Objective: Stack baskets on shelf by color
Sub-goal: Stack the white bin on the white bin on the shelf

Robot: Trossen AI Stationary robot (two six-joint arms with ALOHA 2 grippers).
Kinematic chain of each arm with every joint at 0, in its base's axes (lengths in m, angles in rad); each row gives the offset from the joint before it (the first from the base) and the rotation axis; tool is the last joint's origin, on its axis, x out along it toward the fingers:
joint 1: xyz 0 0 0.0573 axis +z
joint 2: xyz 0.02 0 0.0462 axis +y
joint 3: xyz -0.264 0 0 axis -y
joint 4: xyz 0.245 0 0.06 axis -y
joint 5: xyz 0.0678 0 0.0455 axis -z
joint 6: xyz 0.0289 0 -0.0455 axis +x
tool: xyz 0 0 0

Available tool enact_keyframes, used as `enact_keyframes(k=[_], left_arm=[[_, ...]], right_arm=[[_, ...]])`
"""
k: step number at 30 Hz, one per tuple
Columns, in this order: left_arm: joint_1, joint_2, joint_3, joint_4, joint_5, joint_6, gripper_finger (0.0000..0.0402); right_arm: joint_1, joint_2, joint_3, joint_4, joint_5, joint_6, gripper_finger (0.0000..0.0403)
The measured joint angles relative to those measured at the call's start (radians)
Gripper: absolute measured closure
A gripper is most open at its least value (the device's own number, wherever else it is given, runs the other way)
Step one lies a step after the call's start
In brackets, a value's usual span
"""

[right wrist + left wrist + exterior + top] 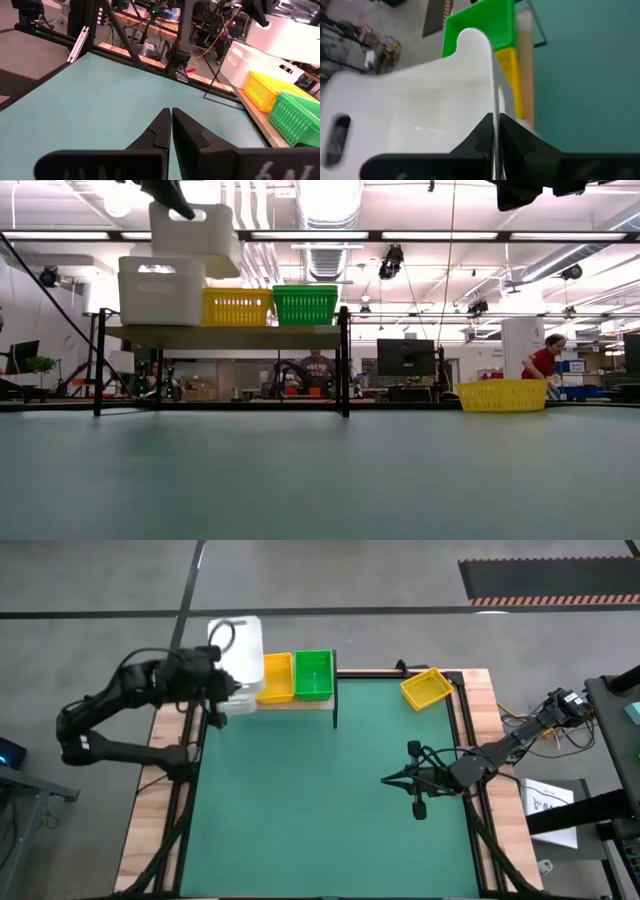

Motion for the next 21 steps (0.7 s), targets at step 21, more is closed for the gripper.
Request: enact_keyframes(k=[21], left_arm=[[0.178,-0.016,0.039,-0.064,0.182,0.067,0.0401]], right_arm=[[0.000,0.000,0.000,-0.033,0.000,0.062,0.0394]])
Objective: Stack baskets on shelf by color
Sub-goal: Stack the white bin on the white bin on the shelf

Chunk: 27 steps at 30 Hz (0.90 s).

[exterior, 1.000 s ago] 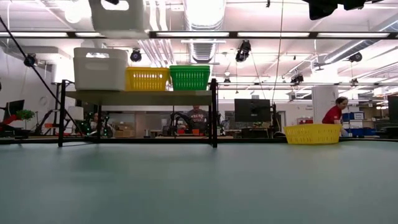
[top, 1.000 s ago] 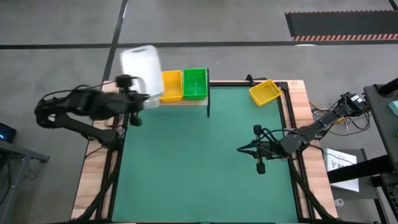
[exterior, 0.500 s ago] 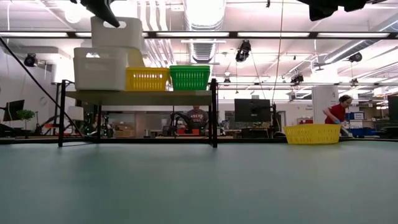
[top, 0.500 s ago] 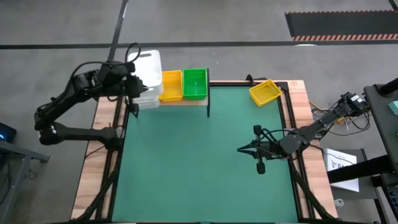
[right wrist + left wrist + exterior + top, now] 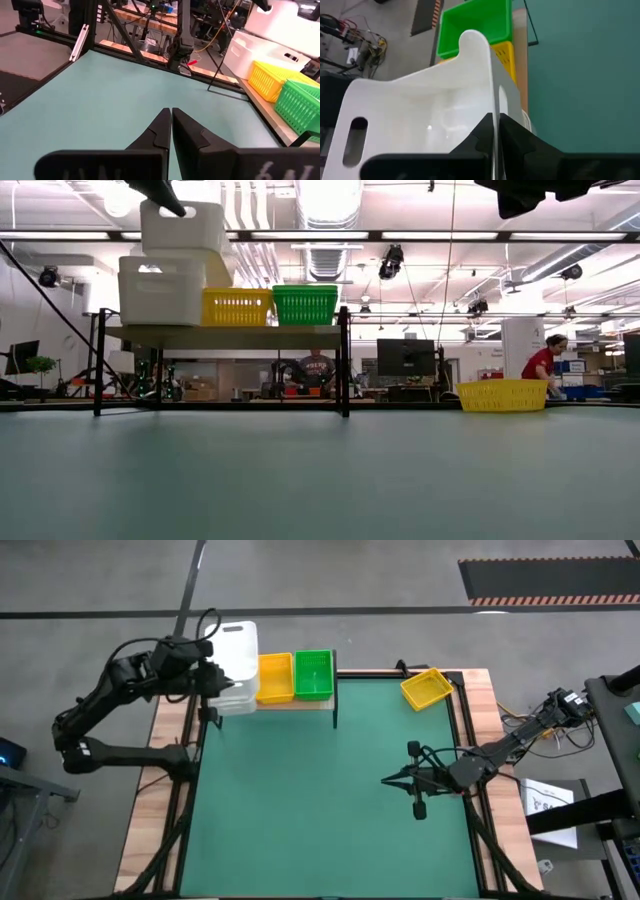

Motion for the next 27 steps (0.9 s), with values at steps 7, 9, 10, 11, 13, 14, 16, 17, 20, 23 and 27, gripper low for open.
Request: enact_keyframes(k=[7,9,10,11,13,14,16,17,20,23,27], left_arm=[[0.000,-0.007,0.005,-0.067,-0.025,0.000,0.0401],[0.000,-0.007,0.005,-0.091,-0.049,-0.001,0.0402],[0.000,-0.007,0.005,-0.095,-0.051,-0.002,0.0401],[0.000,-0.008,0.005,-0.095,-0.052,-0.002,0.0401],[0.000,-0.007,0.005,-0.095,-0.052,-0.002,0.0402],[0.000,-0.006,0.005,-0.094,-0.052,-0.002,0.0402],[0.000,-0.002,0.004,-0.094,-0.052,-0.002,0.0402],[0.000,0.001,0.003,-0.094,-0.052,-0.002,0.0402],[0.000,0.012,-0.003,-0.094,-0.052,-0.003,0.0402],[0.000,0.025,-0.008,-0.096,-0.052,-0.003,0.0402],[0.000,0.044,-0.012,-0.104,-0.052,-0.003,0.0402]], right_arm=[[0.000,0.000,0.000,0.000,0.000,0.007,0.0394],[0.000,0.000,0.000,0.000,0.000,0.007,0.0394],[0.000,0.000,0.000,0.000,0.000,0.007,0.0394],[0.000,0.000,0.000,0.000,0.000,0.008,0.0394],[0.000,0.000,0.000,0.000,0.000,0.013,0.0394],[0.000,0.000,0.000,0.000,0.000,0.015,0.0394],[0.000,0.000,0.000,0.000,0.000,0.019,0.0394],[0.000,0.000,0.000,0.000,0.000,0.022,0.0394],[0.000,0.000,0.000,-0.001,0.000,0.037,0.0394],[0.000,0.000,0.000,-0.005,0.000,0.038,0.0394],[0.000,0.000,0.000,-0.005,0.000,0.033,0.0394]])
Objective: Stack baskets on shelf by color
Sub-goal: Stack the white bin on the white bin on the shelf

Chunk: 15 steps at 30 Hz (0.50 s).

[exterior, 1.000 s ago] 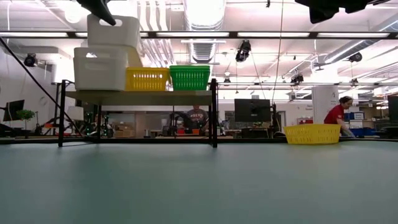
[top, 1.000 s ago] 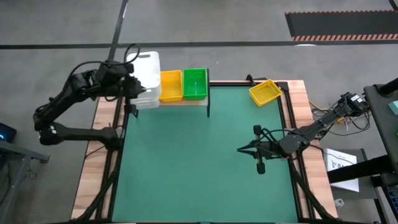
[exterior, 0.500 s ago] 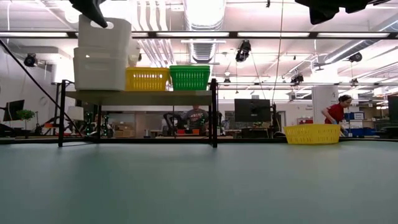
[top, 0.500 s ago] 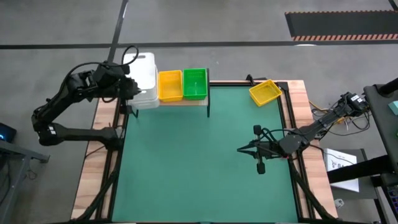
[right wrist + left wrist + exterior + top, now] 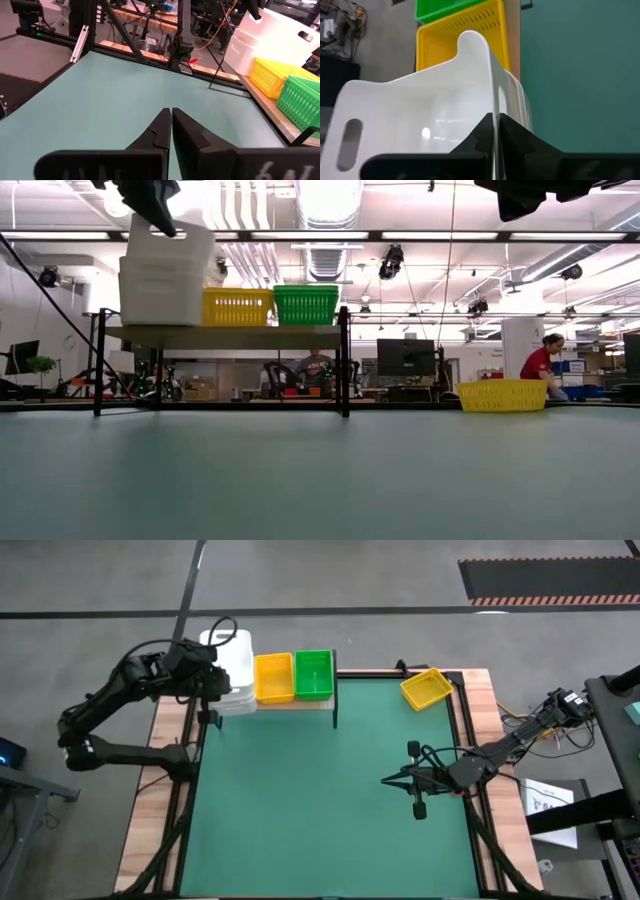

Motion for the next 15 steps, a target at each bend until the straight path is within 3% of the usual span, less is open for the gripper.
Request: enact_keyframes(k=[10,15], left_arm=[[0.000,0.008,-0.009,-0.009,0.000,0.005,0.0400],[0.000,0.005,-0.009,-0.014,0.003,0.008,0.0361]], right_arm=[[0.000,0.000,0.000,-0.008,0.000,-0.001,0.0394],[0.000,0.000,0.000,-0.008,0.000,0.002,0.0394]])
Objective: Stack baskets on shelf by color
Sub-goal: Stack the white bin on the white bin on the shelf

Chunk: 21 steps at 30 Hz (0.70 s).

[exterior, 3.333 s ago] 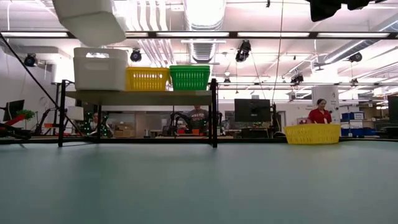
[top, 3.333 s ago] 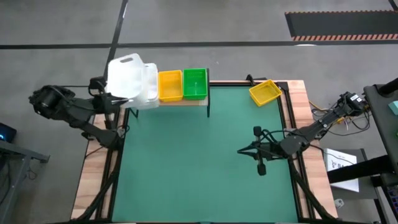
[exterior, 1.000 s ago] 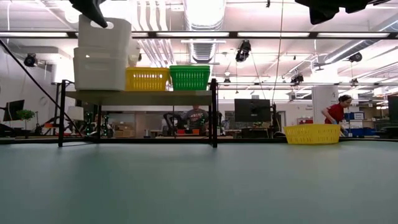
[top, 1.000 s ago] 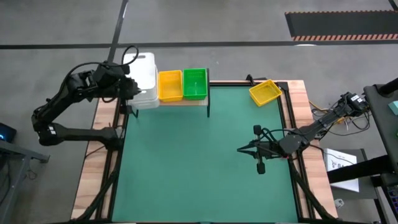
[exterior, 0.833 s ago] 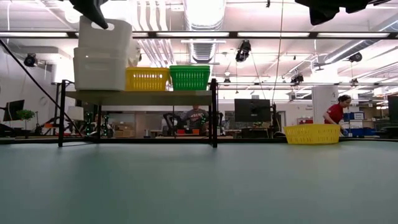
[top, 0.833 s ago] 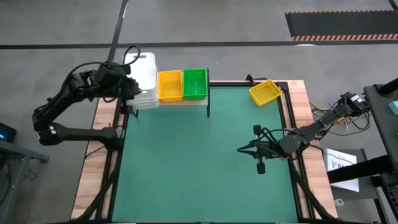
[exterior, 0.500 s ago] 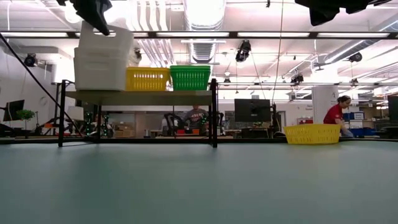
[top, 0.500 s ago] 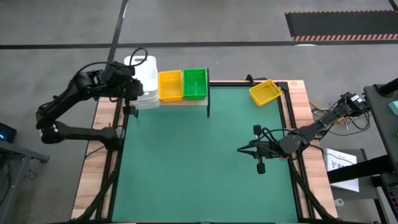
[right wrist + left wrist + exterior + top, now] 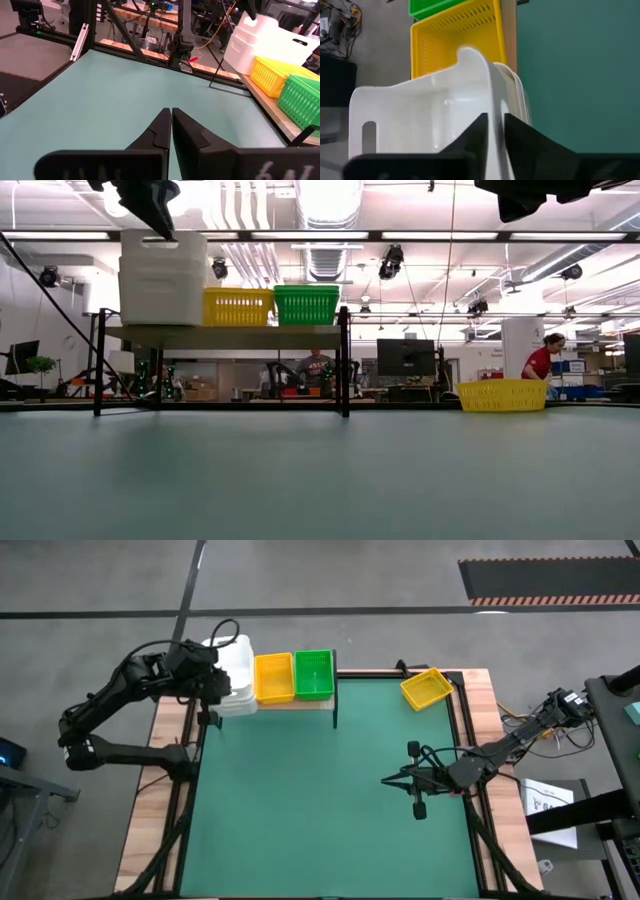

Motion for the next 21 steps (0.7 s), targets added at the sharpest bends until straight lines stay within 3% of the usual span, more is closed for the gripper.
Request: enact_keyframes(k=[6,10,15,21], left_arm=[[-0.001,0.000,0.007,0.001,0.001,0.000,0.0293],[-0.019,0.001,0.029,0.020,0.002,-0.009,0.0272],[-0.039,0.001,0.023,0.054,0.010,-0.163,0.0275],[-0.108,-0.002,0.017,0.092,0.067,-0.187,0.0323]], right_arm=[[0.000,0.000,0.000,0.000,0.000,0.002,0.0394],[0.000,0.000,0.000,0.000,0.000,0.004,0.0394],[0.000,0.000,0.000,0.000,0.000,0.002,0.0394],[-0.002,0.000,0.000,0.003,0.001,-0.022,0.0394]])
